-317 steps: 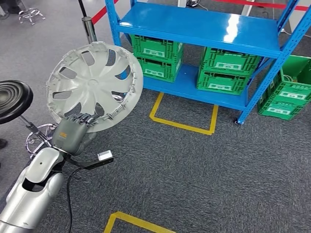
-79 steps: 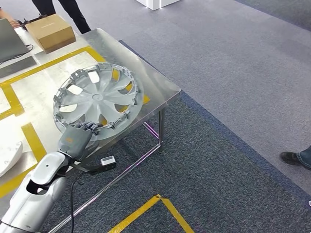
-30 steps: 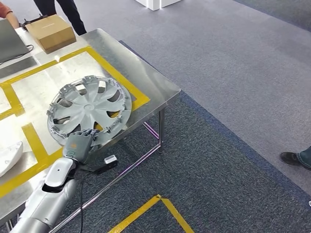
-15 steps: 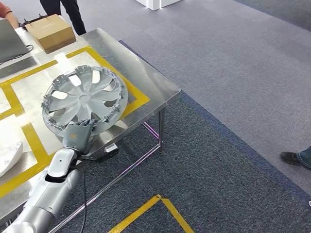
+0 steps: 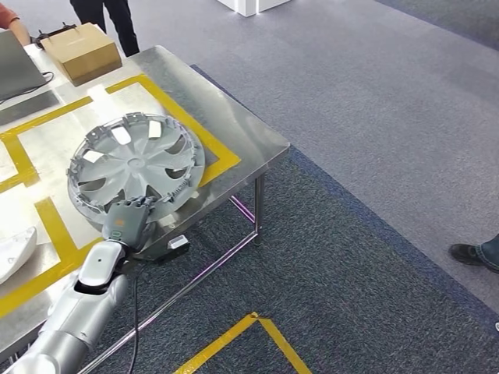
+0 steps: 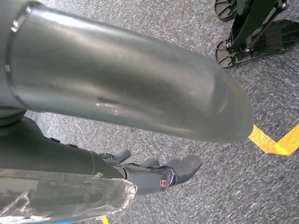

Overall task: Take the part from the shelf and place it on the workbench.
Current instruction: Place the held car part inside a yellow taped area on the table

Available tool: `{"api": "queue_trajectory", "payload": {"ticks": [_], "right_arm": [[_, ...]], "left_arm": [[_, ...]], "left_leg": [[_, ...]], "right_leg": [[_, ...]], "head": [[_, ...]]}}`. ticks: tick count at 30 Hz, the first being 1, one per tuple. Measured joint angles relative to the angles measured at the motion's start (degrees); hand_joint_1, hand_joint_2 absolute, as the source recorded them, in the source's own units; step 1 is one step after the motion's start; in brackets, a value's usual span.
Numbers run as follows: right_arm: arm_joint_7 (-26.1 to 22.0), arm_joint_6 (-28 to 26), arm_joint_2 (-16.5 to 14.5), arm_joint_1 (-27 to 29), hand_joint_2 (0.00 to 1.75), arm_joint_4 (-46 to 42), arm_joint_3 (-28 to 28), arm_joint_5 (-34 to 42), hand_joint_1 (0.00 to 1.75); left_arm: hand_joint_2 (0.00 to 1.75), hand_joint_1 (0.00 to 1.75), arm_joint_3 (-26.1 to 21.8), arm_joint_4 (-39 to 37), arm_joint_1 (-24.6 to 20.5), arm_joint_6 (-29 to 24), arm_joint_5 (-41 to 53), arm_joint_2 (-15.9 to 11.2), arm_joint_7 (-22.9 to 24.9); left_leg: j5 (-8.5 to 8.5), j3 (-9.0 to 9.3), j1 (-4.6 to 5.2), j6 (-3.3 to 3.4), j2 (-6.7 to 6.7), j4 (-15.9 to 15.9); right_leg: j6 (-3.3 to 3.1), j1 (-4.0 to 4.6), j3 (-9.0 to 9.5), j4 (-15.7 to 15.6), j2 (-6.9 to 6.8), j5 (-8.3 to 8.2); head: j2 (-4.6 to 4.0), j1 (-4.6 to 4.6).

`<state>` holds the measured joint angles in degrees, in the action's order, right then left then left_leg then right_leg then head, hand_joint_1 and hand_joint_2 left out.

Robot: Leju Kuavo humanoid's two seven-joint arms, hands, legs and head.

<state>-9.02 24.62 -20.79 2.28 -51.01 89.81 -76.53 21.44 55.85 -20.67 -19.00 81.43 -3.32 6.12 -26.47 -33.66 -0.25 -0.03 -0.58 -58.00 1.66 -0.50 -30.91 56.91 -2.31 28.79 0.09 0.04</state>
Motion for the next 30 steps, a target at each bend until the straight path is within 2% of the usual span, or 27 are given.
{"api": "queue_trajectory", "payload": {"ticks": [2,5,9,22,30], "right_arm": [[0.1,0.0,0.0,0.0,0.00,0.0,0.0,0.1,0.00],[0.2,-0.1,0.0,0.0,0.00,0.0,0.0,0.3,0.00],[0.2,-0.1,0.0,0.0,0.00,0.0,0.0,0.7,0.00],[0.7,0.0,0.0,-0.1,0.00,0.0,0.0,1.1,0.00],[0.9,0.0,0.0,-0.1,0.00,0.0,0.0,1.3,0.00]], "left_arm": [[1.75,0.00,0.0,-0.4,0.0,0.3,0.8,0.0,0.4],[1.75,0.00,-0.1,-0.7,-0.3,0.9,1.9,-0.1,1.4],[0.00,0.00,-0.7,-0.8,-1.0,2.1,2.1,-0.2,1.9],[0.00,0.00,-1.2,-0.8,-1.9,3.3,1.9,-0.1,1.8],[0.00,0.00,-1.2,0.8,-2.1,2.6,-2.7,0.4,-0.8]], "left_leg": [[0.00,0.00,0.00,0.00,0.00,0.0],[0.00,0.00,0.00,0.00,0.00,0.0],[0.00,0.02,0.00,0.00,0.01,0.0],[0.03,0.08,0.00,0.03,0.01,0.0],[0.03,0.07,0.01,0.04,0.01,0.0]], "right_leg": [[0.00,0.00,0.00,0.0,-0.01,0.00],[0.00,0.00,0.02,0.0,-0.02,0.00],[0.00,0.00,0.04,0.0,-0.02,0.00],[0.00,0.00,0.11,0.0,-0.04,0.00],[0.00,-0.01,0.10,0.0,-0.04,0.00]], "head": [[0.00,0.00],[0.00,0.01],[0.00,0.00],[0.00,0.01],[0.00,0.01]]}}
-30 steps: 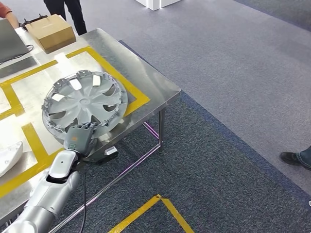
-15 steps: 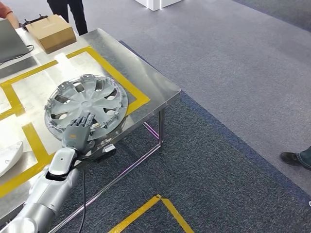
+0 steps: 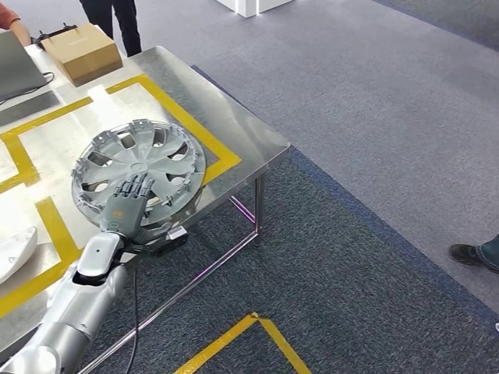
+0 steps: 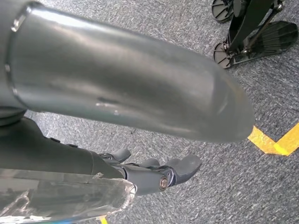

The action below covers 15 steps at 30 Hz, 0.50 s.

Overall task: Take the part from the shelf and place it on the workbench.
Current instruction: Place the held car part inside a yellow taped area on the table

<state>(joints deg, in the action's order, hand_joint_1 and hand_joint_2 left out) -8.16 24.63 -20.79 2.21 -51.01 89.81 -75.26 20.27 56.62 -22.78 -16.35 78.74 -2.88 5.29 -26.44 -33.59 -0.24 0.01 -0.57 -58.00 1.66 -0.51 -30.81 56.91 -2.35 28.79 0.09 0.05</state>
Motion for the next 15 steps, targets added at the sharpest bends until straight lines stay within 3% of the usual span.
{"api": "queue_trajectory", "payload": {"ticks": [15], "right_arm": [[-1.4,-1.0,0.0,0.1,0.00,0.0,0.0,-0.8,0.00]], "left_arm": [[0.00,0.00,-1.6,11.8,-0.5,-2.5,-12.2,0.6,-4.3]], "left_leg": [[0.00,0.00,0.00,0.00,0.00,0.0]], "right_leg": [[0.00,0.01,0.01,0.0,0.00,0.00]], "head": [[0.00,-0.01]]}}
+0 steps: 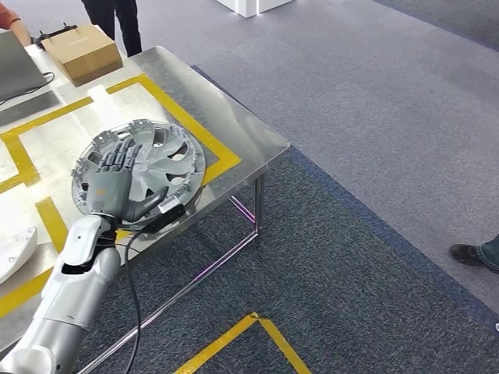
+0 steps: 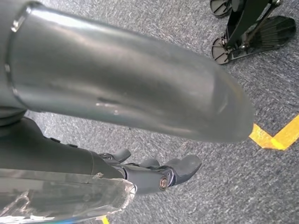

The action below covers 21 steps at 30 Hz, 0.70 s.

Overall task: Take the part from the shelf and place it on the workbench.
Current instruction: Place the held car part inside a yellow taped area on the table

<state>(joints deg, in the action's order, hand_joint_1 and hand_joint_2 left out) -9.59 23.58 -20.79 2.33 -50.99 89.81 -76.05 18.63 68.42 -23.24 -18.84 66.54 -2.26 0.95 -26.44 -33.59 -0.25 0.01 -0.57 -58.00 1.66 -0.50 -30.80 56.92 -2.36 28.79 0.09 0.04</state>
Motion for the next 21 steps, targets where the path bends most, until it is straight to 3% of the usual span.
{"api": "queue_trajectory", "payload": {"ticks": [9,17,21], "right_arm": [[-0.9,-0.4,0.0,0.1,0.00,0.0,0.0,-0.9,0.00],[-3.7,-0.8,0.0,0.5,0.00,0.0,0.0,-4.9,0.00],[-4.2,-1.5,0.0,0.6,0.00,0.0,0.0,-6.1,0.00]], "left_arm": [[0.00,0.00,-1.3,6.4,-0.8,-1.1,-2.1,-0.6,-0.9],[0.00,0.00,-2.2,9.6,-0.7,-0.1,-2.2,-2.8,-0.4],[0.00,0.00,-3.0,9.7,-0.5,0.2,-1.9,-3.8,0.2]], "left_leg": [[0.00,0.00,0.00,0.00,0.00,0.0],[0.00,0.00,0.00,0.00,0.00,0.0],[-0.20,-0.05,0.21,0.34,0.00,-0.2]], "right_leg": [[0.00,0.00,0.01,0.0,0.00,0.00],[0.00,0.00,0.01,0.0,0.00,0.00],[0.29,-0.20,0.03,-0.1,-0.03,-0.12]], "head": [[0.00,0.01],[0.00,0.00],[0.00,0.02]]}}
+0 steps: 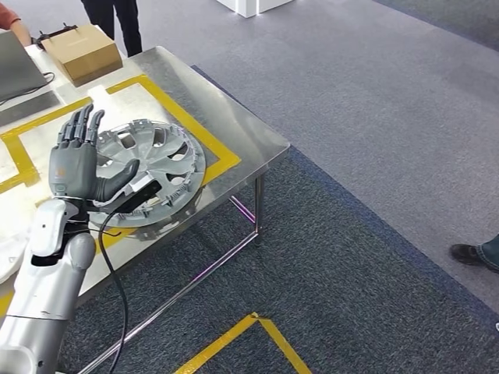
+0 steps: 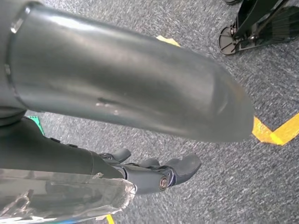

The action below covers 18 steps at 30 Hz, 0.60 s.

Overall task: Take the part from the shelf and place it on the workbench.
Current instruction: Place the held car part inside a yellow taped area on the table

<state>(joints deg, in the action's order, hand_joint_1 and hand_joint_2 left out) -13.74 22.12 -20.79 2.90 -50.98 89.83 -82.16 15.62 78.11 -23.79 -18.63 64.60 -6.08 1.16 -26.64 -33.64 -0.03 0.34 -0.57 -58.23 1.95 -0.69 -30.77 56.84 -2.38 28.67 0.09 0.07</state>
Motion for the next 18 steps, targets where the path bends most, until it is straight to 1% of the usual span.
{"api": "queue_trajectory", "payload": {"ticks": [2,4,5,6,7,8,9,10,11,12,13,14,15,16,17,18], "right_arm": [[-0.2,-0.1,0.0,0.0,0.00,0.0,0.0,-0.3,0.00],[-0.3,-0.1,0.0,0.0,0.00,0.0,0.0,-0.4,0.00],[-0.3,-0.2,0.0,-0.1,0.00,-0.1,0.0,-0.5,0.00],[-0.3,-0.4,0.0,-0.1,0.00,-0.1,0.0,-0.7,0.00],[-0.3,-0.6,0.0,0.0,0.00,-0.1,0.0,-0.8,0.00],[-0.3,-0.8,0.0,0.0,0.00,-0.1,0.0,-1.0,0.00],[-0.3,-0.9,0.0,0.0,0.00,-0.1,0.0,-1.3,0.00],[-0.3,-1.0,0.0,0.1,0.00,-0.1,0.0,-1.5,0.00],[-0.3,-1.1,0.0,0.1,0.00,-0.1,0.0,-1.6,0.00],[-0.3,-1.3,0.0,0.1,0.00,-0.1,0.0,-1.8,0.00],[-0.4,-1.5,0.0,0.1,0.00,-0.1,0.0,-1.9,0.00],[-0.4,-1.7,0.1,0.1,0.00,-0.1,0.0,-2.0,0.00],[-0.5,-1.9,0.1,0.1,0.00,-0.1,0.0,-2.1,0.00],[-0.7,-2.0,0.1,0.1,0.00,-0.1,0.0,-2.2,0.00],[-0.7,-2.0,0.1,0.1,0.00,-0.1,0.0,-2.3,0.00],[-0.8,-1.9,0.1,0.1,0.00,-0.2,0.0,-2.4,0.00]], "left_arm": [[0.00,0.00,-0.5,0.0,0.2,0.0,0.2,-0.5,0.2],[0.00,0.00,-1.0,0.1,0.2,0.0,0.3,-1.0,0.3],[0.00,0.00,-1.1,0.3,0.3,0.0,0.3,-1.2,0.4],[0.00,0.00,-1.3,0.5,0.3,-0.1,0.3,-1.3,0.4],[0.00,0.00,-1.4,0.7,0.3,-0.1,0.3,-1.4,0.5],[0.00,0.00,-1.5,0.8,0.5,-0.1,0.4,-1.4,0.5],[0.00,0.00,-1.6,0.8,0.6,-0.1,0.4,-1.5,0.5],[0.00,0.00,-1.7,0.8,0.9,-0.1,0.4,-1.5,0.5],[0.00,0.00,-1.9,0.8,1.1,0.0,0.4,-1.6,0.5],[0.00,0.00,-2.1,0.8,1.3,0.0,0.4,-1.6,0.5],[0.00,0.00,-2.2,0.8,1.5,0.0,0.4,-1.7,0.5],[0.00,0.00,-2.4,0.8,1.7,0.0,0.4,-1.8,0.5],[0.00,0.00,-2.5,0.8,1.8,-0.1,0.4,-1.9,0.5],[0.00,0.00,-2.6,0.8,1.9,-0.1,0.4,-2.0,0.4],[0.00,0.00,-2.8,0.8,1.9,-0.1,0.5,-2.1,0.4],[0.00,0.00,-2.9,0.8,2.0,-0.2,0.5,-2.1,0.4]], "left_leg": [[-0.06,-0.06,0.14,0.22,0.02,0.0],[0.05,-0.08,0.26,0.65,0.22,0.2],[0.27,0.12,0.17,0.93,0.43,0.6],[0.52,0.36,0.00,1.23,0.71,1.1],[0.77,0.62,-0.20,1.51,1.05,1.5],[0.92,0.76,-0.34,1.67,1.40,1.7],[0.98,0.74,-0.37,1.77,1.84,1.7],[1.00,0.70,-0.36,1.80,2.35,1.7],[1.00,0.68,-0.36,1.78,2.93,1.7],[1.00,0.68,-0.40,1.71,3.60,1.6],[0.98,0.70,-0.47,1.57,4.32,1.6],[0.94,0.72,-0.57,1.33,5.06,1.5],[0.91,0.65,-0.61,0.98,5.73,1.4],[0.88,0.45,-0.65,0.59,6.41,1.2],[0.95,0.19,-0.70,0.14,7.03,1.1],[1.12,-0.11,-0.79,-0.33,7.65,1.0]], "right_leg": [[0.19,-0.12,0.03,0.0,-0.06,-0.03],[0.56,-0.20,0.22,-0.2,-0.41,-0.05],[0.77,-0.21,0.17,-0.1,-0.42,0.17],[0.91,-0.20,-0.22,0.8,-0.07,0.87],[1.03,-0.19,-1.13,2.7,0.50,2.11],[1.07,-0.26,-2.73,5.9,1.25,3.78],[1.11,-0.31,-4.63,9.8,1.82,5.53],[1.21,-0.37,-6.47,13.4,2.08,6.77],[1.33,-0.45,-7.73,15.5,2.20,7.08],[1.43,-0.53,-7.99,15.5,2.26,6.24],[1.46,-0.64,-7.14,13.3,2.41,4.38],[1.47,-0.83,-5.43,9.3,2.95,2.09],[1.47,-1.06,-3.61,5.5,4.29,0.55],[1.41,-1.27,-2.05,2.4,5.56,-0.32],[1.31,-1.39,-1.13,0.7,6.55,-0.48],[1.09,-1.35,-0.82,0.4,6.97,-0.15]], "head": [[0.00,0.01],[0.00,0.04],[0.00,0.01],[0.00,-0.09],[0.00,-0.27],[0.00,-0.43],[0.00,-0.56],[0.00,-0.62],[0.00,-0.62],[0.00,-0.63],[0.00,-0.64],[0.00,-0.66],[0.00,-0.66],[0.00,-0.60],[0.00,-0.54],[0.00,-0.48]]}}
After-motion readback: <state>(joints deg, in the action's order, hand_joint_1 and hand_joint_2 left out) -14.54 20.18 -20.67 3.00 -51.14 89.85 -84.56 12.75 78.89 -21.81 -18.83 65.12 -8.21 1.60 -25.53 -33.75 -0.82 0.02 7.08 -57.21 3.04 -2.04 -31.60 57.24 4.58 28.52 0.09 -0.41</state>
